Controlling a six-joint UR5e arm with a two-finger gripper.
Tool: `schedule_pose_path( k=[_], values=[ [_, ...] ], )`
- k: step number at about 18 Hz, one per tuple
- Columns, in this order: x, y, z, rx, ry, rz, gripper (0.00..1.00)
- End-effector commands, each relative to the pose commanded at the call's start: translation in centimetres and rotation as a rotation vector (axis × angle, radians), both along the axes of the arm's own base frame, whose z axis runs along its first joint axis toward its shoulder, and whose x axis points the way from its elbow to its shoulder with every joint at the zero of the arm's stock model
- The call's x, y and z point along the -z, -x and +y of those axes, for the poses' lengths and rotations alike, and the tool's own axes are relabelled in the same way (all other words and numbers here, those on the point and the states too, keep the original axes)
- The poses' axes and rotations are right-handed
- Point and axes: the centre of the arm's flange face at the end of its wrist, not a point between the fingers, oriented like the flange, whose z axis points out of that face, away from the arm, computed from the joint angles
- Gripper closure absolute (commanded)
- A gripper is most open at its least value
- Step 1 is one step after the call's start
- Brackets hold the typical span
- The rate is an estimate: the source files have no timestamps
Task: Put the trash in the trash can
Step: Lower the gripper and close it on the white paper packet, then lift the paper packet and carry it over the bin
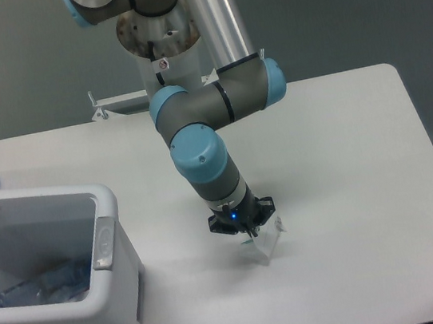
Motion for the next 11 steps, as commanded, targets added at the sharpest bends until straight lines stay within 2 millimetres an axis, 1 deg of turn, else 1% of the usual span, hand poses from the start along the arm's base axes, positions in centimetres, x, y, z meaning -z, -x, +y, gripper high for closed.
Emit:
schedule_pose_path(
  k=[1, 2, 4, 7, 8, 9, 11],
  values=[
    [-1.4, 0.4, 0.2, -0.010, -0.036, 0.007, 1.00],
    [-3.5, 0.8, 0.6, -0.023, -0.093, 0.015, 1.00],
    [-7.7, 2.7, 1.2, -0.117, -0.238, 0.008, 1.00],
    [-14.4, 5.1, 3.0, -0.222, -0.445, 0.001, 1.00],
    [-16.6, 6.1, 3.1, -0.246, -0.501, 0.005, 1.00],
    [-18.7, 6.6, 3.3, -0.263, -0.557, 0.003, 1.00],
    [-22.1, 7.5, 3.2, -0.292, -0.656, -0.011, 1.00]
  ],
)
